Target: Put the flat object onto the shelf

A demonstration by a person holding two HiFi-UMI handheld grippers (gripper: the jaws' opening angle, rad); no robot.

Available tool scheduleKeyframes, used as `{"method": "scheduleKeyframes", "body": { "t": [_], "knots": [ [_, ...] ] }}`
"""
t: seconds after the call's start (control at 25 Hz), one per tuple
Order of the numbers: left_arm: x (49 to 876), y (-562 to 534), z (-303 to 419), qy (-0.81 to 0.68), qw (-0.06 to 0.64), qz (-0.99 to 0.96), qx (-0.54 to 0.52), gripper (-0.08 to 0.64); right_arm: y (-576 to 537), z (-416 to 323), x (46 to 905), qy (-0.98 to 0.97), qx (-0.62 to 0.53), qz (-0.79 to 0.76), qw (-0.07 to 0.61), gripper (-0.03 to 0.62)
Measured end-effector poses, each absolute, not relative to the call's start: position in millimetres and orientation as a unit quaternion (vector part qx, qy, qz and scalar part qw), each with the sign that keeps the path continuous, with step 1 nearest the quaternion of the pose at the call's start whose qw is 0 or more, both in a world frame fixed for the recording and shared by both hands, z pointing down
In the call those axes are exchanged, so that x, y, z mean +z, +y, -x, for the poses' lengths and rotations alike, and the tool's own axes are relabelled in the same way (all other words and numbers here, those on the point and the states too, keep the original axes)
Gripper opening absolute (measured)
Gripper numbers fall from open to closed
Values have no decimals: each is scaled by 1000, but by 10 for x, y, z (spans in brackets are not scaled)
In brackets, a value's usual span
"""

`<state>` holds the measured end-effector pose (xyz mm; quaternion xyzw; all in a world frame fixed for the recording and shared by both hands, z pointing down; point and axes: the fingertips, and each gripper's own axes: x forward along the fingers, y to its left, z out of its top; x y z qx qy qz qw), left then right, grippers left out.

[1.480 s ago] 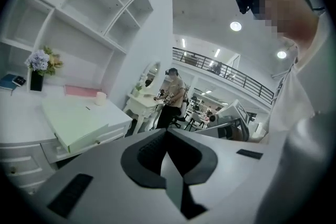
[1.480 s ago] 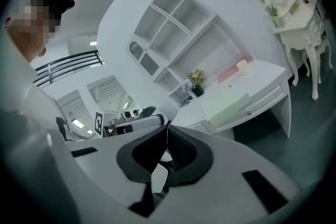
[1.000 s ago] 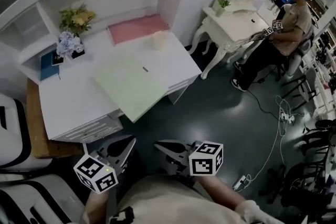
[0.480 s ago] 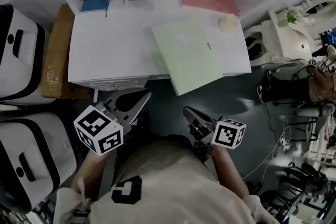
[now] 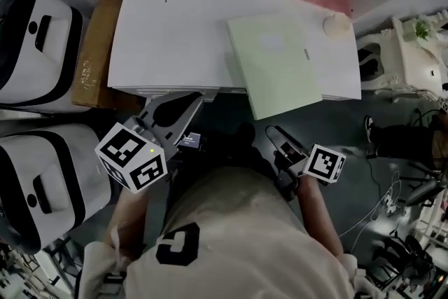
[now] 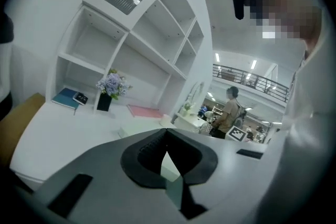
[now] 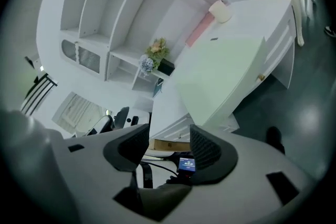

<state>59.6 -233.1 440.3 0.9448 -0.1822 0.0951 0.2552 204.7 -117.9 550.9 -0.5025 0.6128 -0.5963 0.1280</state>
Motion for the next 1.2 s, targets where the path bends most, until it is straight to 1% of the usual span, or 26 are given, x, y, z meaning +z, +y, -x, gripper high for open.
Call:
{"method": "scheduleKeyframes", "body": {
  "t": [0.08,0.2,0.28,0.4,0.52,0.64,0.96,1.12,1.2],
  "knots": [
    [4386,-2413,-577,-213,255,-939,93,14,-1225,-2116,5570,610,-611,486,138,255],
    [4358,-2423,-668,-228,250,-935,102,14,-1309,-2290,5608,607,-624,465,159,265],
    [4332,-2433,-799,-231,241,-936,111,14,-1325,-2418,5669,594,-640,455,174,293],
    [4299,-2443,-989,-235,238,-936,112,14,-1287,-2524,5875,570,-673,436,178,370],
    [4321,-2376,-1134,-225,241,-937,119,14,-1196,-2543,6156,540,-707,424,171,402],
    [4357,-2314,-1168,-223,246,-935,125,14,-1195,-2542,6393,531,-719,417,165,413],
    [4391,-2321,-998,-235,253,-929,132,14,-1438,-2634,6872,545,-712,407,172,413],
    [4393,-2381,-856,-248,249,-926,136,14,-1495,-2593,6904,554,-712,363,235,420],
    [4391,-2396,-795,-254,249,-925,134,14,-1524,-2586,6884,561,-703,357,253,420]
  ]
}}
